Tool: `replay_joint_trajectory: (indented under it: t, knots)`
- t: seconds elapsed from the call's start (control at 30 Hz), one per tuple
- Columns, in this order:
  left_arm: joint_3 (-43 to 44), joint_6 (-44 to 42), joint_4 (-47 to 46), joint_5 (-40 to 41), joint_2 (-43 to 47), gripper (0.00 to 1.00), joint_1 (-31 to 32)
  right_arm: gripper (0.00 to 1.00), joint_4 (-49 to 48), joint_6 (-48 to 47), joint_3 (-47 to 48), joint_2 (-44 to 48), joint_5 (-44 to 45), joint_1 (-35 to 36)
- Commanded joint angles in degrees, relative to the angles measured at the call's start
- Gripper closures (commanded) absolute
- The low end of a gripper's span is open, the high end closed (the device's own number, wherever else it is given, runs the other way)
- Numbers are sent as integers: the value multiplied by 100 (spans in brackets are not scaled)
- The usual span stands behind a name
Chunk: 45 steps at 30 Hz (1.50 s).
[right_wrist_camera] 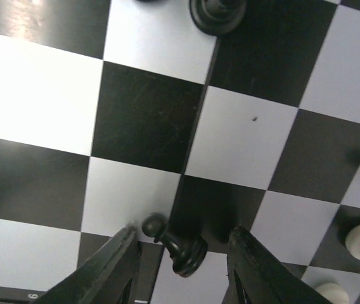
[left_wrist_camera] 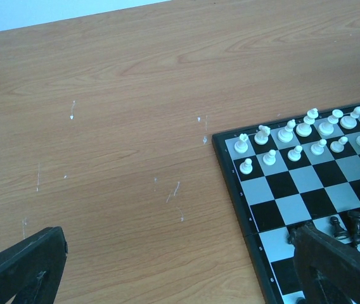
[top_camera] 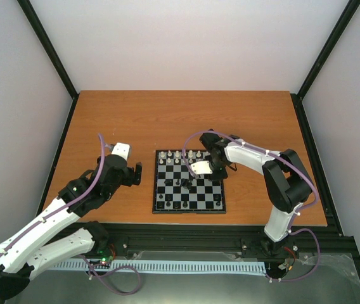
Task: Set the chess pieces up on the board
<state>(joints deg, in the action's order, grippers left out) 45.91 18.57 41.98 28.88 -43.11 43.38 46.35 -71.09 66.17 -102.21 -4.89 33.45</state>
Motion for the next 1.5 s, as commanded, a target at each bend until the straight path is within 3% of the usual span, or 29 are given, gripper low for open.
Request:
replay_joint_trajectory:
  t: [0.0, 0.73, 0.87, 1.47]
  knots:
    - [15, -99, -108, -29, 22, 0, -67, 62, 314, -52, 73, -191, -153, -19]
    - [15, -105, -110, -31, 29, 0, -66, 68, 457, 52, -288, -45, 262, -24]
    - [19, -105, -107, -39, 20, 0, -66, 75, 432, 58, -320, -29, 333, -38]
    - [16, -108, -111, -49, 35, 0, -66, 78, 237, 167, -484, 60, 216, -129]
